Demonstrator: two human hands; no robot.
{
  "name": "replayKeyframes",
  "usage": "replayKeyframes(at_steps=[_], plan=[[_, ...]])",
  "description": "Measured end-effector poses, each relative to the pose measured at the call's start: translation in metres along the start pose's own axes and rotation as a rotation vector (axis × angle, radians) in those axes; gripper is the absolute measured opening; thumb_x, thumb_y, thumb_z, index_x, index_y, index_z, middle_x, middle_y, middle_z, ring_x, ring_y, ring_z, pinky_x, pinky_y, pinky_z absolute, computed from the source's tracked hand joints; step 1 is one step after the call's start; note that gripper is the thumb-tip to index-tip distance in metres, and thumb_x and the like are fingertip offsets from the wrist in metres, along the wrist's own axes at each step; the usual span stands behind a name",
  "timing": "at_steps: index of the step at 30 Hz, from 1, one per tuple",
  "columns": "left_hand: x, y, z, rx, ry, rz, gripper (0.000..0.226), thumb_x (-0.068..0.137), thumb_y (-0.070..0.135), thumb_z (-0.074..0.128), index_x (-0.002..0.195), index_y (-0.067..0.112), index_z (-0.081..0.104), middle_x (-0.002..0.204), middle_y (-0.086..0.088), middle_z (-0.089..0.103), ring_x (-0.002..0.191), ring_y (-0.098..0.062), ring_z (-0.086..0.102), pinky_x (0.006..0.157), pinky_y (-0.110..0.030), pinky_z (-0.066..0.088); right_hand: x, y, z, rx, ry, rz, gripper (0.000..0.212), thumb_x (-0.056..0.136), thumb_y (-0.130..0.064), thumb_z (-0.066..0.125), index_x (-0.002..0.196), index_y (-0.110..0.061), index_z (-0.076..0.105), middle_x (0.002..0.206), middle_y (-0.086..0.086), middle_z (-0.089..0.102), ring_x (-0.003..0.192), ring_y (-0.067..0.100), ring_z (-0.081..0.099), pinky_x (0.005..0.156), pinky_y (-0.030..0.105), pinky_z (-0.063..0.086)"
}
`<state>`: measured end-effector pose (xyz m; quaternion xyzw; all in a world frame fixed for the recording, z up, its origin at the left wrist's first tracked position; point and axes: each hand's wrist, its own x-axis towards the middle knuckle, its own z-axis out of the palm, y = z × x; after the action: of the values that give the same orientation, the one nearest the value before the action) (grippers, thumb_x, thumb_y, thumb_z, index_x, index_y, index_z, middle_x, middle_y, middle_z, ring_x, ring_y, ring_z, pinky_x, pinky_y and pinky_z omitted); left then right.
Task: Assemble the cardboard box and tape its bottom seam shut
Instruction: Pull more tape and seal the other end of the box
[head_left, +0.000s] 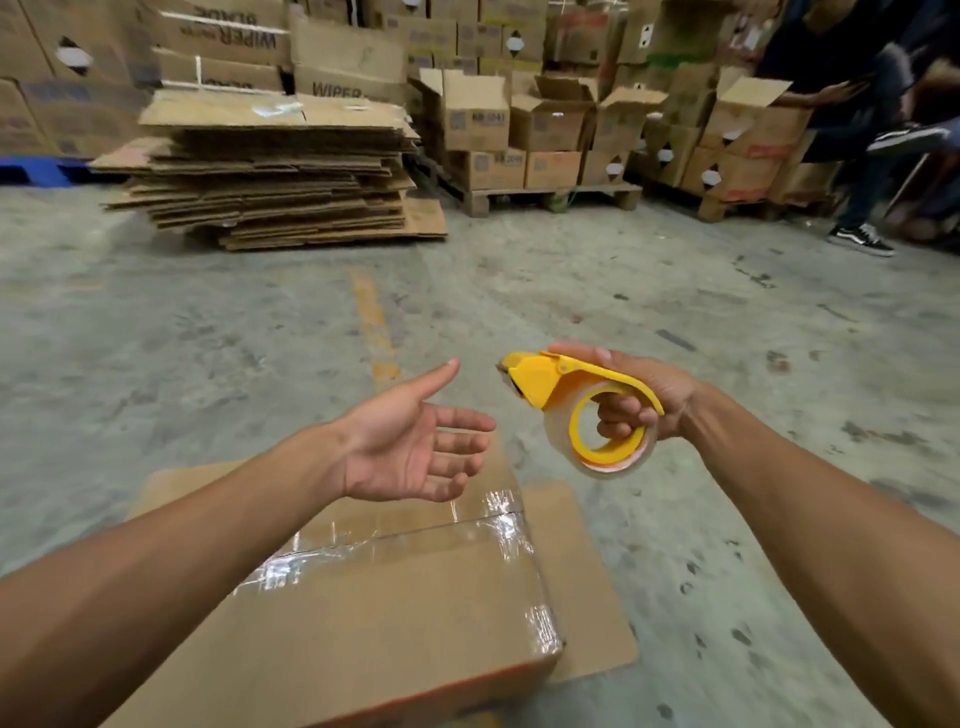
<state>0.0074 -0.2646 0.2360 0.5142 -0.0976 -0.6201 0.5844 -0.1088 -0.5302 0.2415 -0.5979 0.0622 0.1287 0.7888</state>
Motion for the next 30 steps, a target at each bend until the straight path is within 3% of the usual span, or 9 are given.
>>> replayKeyframes(at_steps=[4, 10, 16, 23, 30], plan=[[-0.001, 0.002, 0.026, -0.032, -0.055, 0.022, 0.055, 0.08, 0.065, 0.058, 0.089, 0.011, 0.063, 0.075, -0.004, 0.06, 0.063, -0.018, 0.06, 0.058, -0.029, 0.051, -0.006, -0.005, -0.005, 0.03, -0.017, -0.027, 0.064, 0.051, -0.048, 0.093, 0.111, -0.032, 0.075, 0.033, 0.0, 0.041, 0.022, 0.007, 0.037, 0.038, 0.019, 0.041], [0.005, 0.001, 0.038, -0.07, -0.03, 0.026, 0.044, 0.081, 0.057, 0.064, 0.083, 0.013, 0.061, 0.072, -0.002, 0.059, 0.06, -0.015, 0.059, 0.058, -0.027, 0.051, -0.008, -0.003, -0.016, 0.034, -0.105, -0.028, 0.058, 0.062, -0.047, 0.088, 0.116, -0.032, 0.073, 0.034, -0.002, 0.046, 0.024, 0.006, 0.042, 0.04, 0.017, 0.04], [0.008, -0.002, 0.043, -0.09, -0.028, 0.013, 0.042, 0.081, 0.056, 0.066, 0.084, 0.014, 0.062, 0.074, -0.002, 0.06, 0.062, -0.015, 0.06, 0.059, -0.028, 0.051, 0.002, 0.0, -0.036, 0.14, -0.351, -0.007, 0.044, 0.097, -0.035, 0.053, 0.14, -0.024, 0.054, 0.054, 0.002, 0.065, 0.043, 0.009, 0.062, 0.054, 0.024, 0.051], [0.013, -0.007, 0.046, -0.086, -0.037, 0.015, 0.04, 0.079, 0.053, 0.07, 0.082, 0.014, 0.063, 0.076, -0.003, 0.06, 0.066, -0.016, 0.058, 0.06, -0.029, 0.049, 0.004, -0.001, -0.039, 0.098, -0.333, -0.027, 0.047, 0.093, -0.038, 0.06, 0.138, -0.025, 0.056, 0.051, 0.0, 0.063, 0.04, 0.007, 0.06, 0.051, 0.023, 0.051], [0.014, -0.009, 0.042, -0.098, -0.078, 0.012, 0.019, 0.086, 0.029, 0.066, 0.093, 0.012, 0.069, 0.084, -0.002, 0.062, 0.071, -0.017, 0.061, 0.068, -0.034, 0.047, 0.0, -0.002, -0.046, 0.139, -0.361, -0.043, 0.046, 0.097, -0.036, 0.053, 0.142, -0.022, 0.051, 0.055, 0.003, 0.065, 0.043, 0.009, 0.062, 0.054, 0.025, 0.051]])
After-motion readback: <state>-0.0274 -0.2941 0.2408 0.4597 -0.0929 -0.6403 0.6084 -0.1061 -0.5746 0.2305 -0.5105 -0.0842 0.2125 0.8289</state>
